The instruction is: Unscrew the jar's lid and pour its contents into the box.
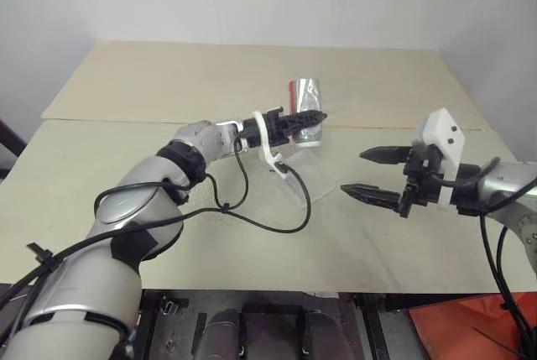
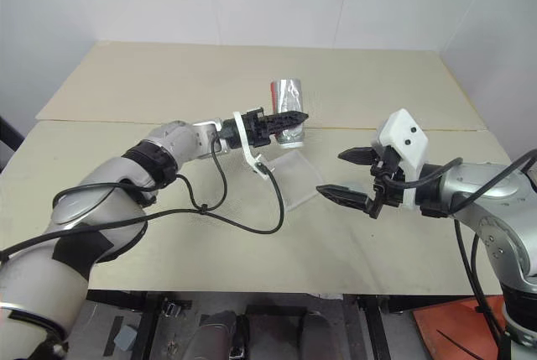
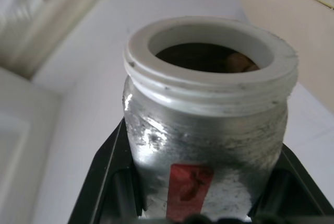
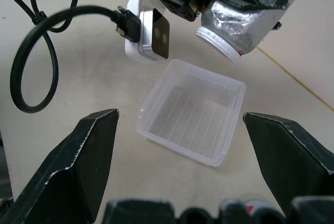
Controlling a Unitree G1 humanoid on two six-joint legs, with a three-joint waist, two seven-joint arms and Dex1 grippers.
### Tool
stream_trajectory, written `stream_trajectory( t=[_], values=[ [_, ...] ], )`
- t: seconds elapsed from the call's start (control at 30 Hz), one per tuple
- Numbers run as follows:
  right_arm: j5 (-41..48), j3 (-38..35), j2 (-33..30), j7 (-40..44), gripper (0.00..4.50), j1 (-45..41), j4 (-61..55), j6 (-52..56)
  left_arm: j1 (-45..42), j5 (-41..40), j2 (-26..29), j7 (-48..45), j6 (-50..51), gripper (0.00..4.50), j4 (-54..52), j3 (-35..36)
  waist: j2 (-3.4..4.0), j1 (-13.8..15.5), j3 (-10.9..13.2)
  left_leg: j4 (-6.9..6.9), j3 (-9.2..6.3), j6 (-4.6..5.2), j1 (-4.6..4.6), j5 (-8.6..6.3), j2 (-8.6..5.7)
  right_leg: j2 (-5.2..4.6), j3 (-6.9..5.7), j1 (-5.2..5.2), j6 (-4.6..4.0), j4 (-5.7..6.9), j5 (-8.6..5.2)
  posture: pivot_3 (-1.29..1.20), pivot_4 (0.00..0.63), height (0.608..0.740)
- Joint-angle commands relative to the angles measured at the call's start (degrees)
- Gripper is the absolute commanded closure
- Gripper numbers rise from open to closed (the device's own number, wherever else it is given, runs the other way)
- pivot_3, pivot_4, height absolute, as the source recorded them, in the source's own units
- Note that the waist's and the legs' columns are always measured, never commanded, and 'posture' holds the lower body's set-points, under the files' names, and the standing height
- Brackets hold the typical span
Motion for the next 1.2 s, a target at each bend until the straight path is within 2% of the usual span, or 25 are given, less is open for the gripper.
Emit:
stream_trajectory(
  t=[0.03,0.13,0.2,0.27,0.37,0.43,0.53,0.6,0.67,0.73,0.83,1.0,1.1,1.2],
  values=[
    [0.2,-2.4,-0.7,-0.7,0.06,0.2,-1.4,-1.2,2.6,-19.9,0.8,-16.8,-4.4,2.56,0.5,13.5,0.01,-0.1,0.0,0.01,0.00,0.00,0.00,0.00,0.00,-0.01,-0.01,0.00,0.00,0.00,0.00,0.00,0.150,0.740],
    [0.0,-2.3,-0.3,-0.9,0.06,0.3,-1.3,-1.8,6.2,-37.3,-0.2,-33.6,0.7,2.56,-1.6,26.0,0.01,-0.7,0.0,0.08,0.01,-0.03,0.01,0.02,0.04,-0.04,-0.04,0.00,0.00,0.04,0.00,0.00,0.150,0.740],
    [-0.1,-1.9,0.2,-1.2,0.06,0.1,-0.9,-2.1,8.3,-49.7,-2.9,-44.0,12.6,2.56,-4.9,35.6,0.02,-0.8,0.0,0.12,0.01,-0.02,0.02,0.02,0.03,-0.06,-0.04,0.02,0.00,0.06,0.00,0.00,0.150,0.740],
    [-0.2,-1.7,0.6,-1.6,0.06,0.4,-1.1,-2.3,10.4,-58.8,-5.0,-50.0,24.4,2.56,-9.6,43.2,0.02,-0.9,0.0,0.28,-0.04,0.00,0.00,0.01,0.03,-0.03,-0.08,0.06,0.01,0.10,-0.01,0.00,0.150,0.740],
    [0.3,-1.7,1.1,-2.0,0.06,1.1,-1.8,-2.3,15.3,-68.9,-7.6,-51.6,41.4,2.56,-20.2,52.6,0.02,-1.0,0.0,0.38,-0.14,0.06,0.01,-0.02,0.02,-0.02,-0.07,0.15,0.05,0.11,-0.03,0.00,0.150,0.740],
    [0.6,-1.8,1.2,-2.0,0.06,1.2,-1.9,-2.2,19.5,-72.5,-8.8,-52.0,50.6,2.56,-28.3,55.8,0.03,-1.1,0.0,0.39,-0.23,0.06,0.02,-0.02,0.02,-0.02,-0.05,0.17,0.07,0.13,-0.03,0.00,0.150,0.740],
    [0.6,-1.6,0.9,-1.7,0.06,0.8,-1.2,-2.3,25.3,-77.0,-10.1,-53.8,56.8,2.56,-38.1,58.0,0.03,-1.0,0.0,0.40,-0.27,0.02,0.01,0.00,0.01,0.00,-0.04,0.16,0.08,0.20,-0.02,0.00,0.150,0.740],
    [0.5,-1.2,0.7,-1.1,0.06,0.1,-0.7,-2.5,26.1,-81.2,-10.4,-55.3,62.7,2.56,-41.7,60.2,0.02,-0.9,0.0,0.42,-0.28,0.02,0.01,0.00,0.01,0.00,-0.04,0.17,0.08,0.19,-0.02,0.00,0.150,0.740],
    [0.3,-0.7,0.5,-0.6,0.06,-0.7,-0.1,-2.7,24.7,-91.0,-11.8,-56.0,69.9,2.56,-44.0,67.6,0.02,-0.8,0.0,0.43,-0.34,0.02,0.00,0.00,0.00,0.00,-0.07,0.17,0.07,0.16,-0.01,0.00,0.150,0.740],
    [0.2,-0.3,0.5,-0.3,0.06,-1.4,0.3,-2.7,23.9,-97.4,-13.2,-55.1,72.2,2.56,-45.3,73.3,0.02,-0.8,0.0,0.43,-0.36,0.04,0.08,-0.02,0.00,0.00,-0.05,0.25,0.07,0.16,-0.01,0.00,0.150,0.740],
    [0.1,0.1,0.4,0.3,0.06,-1.8,0.6,-2.8,24.5,-98.7,-12.9,-54.9,73.8,2.56,-46.5,73.3,0.03,-0.8,0.0,0.42,-0.37,0.05,0.12,-0.02,0.00,-0.01,-0.04,0.28,0.07,0.14,-0.01,0.00,0.150,0.740],
    [-0.3,0.4,0.4,0.8,0.06,-2.2,0.8,-3.0,26.3,-98.0,-12.0,-56.2,74.7,2.56,-49.0,69.5,0.03,-0.8,0.0,0.42,-0.36,0.04,0.16,-0.01,-0.11,0.00,-0.03,0.34,0.07,0.13,-0.01,0.00,0.150,0.740],
    [-0.3,0.6,0.7,0.5,0.06,-2.1,0.6,-3.1,27.2,-93.3,-9.9,-57.8,70.1,2.56,-48.5,64.2,0.03,-0.8,0.0,0.42,-0.36,0.04,0.16,-0.01,-0.13,0.00,-0.04,0.33,0.07,0.12,-0.01,0.00,0.150,0.740],
    [-0.4,0.9,0.9,0.3,0.06,-1.9,0.5,-3.3,28.3,-77.5,-4.9,-59.5,52.0,2.56,-47.8,49.2,0.03,-0.8,0.0,0.41,-0.35,0.03,0.16,-0.01,-0.17,0.00,-0.02,0.33,0.06,0.10,-0.01,0.00,0.150,0.740]
  ],
)
